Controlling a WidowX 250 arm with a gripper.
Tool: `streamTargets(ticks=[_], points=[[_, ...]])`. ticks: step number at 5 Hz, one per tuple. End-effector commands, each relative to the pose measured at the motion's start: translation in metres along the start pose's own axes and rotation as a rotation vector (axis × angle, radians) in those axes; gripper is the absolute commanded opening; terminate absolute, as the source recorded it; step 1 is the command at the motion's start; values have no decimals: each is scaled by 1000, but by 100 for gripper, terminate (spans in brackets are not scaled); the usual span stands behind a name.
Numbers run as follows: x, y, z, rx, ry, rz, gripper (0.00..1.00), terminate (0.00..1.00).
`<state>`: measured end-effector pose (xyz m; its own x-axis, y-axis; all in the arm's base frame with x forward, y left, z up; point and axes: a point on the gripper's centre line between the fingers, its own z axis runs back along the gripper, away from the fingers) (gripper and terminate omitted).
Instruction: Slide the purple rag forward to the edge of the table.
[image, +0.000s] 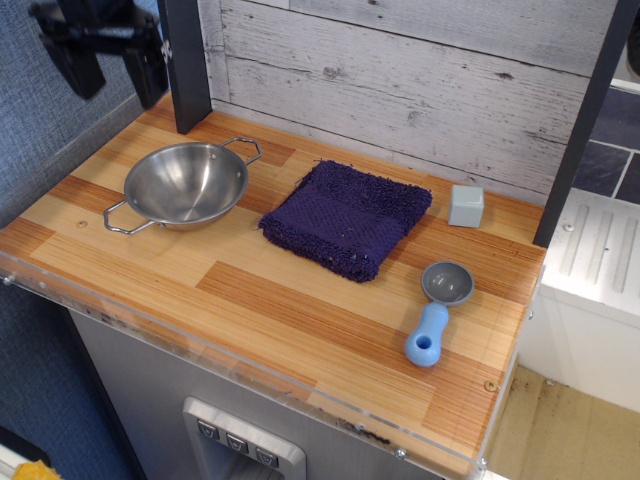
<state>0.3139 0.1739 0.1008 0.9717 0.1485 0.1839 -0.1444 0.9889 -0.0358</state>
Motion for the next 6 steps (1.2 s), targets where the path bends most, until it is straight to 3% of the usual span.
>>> streamTargets(ticks=[1, 3, 4, 5, 6], points=[[31, -50, 19, 20, -74, -151, 100, 0], [31, -92, 7, -1, -77, -272, 100, 0], [31, -108, -5, 31, -69, -329, 100, 0], [43, -127, -15, 8, -71, -372, 100, 0], [45, -141, -25, 23, -57, -424, 100, 0]])
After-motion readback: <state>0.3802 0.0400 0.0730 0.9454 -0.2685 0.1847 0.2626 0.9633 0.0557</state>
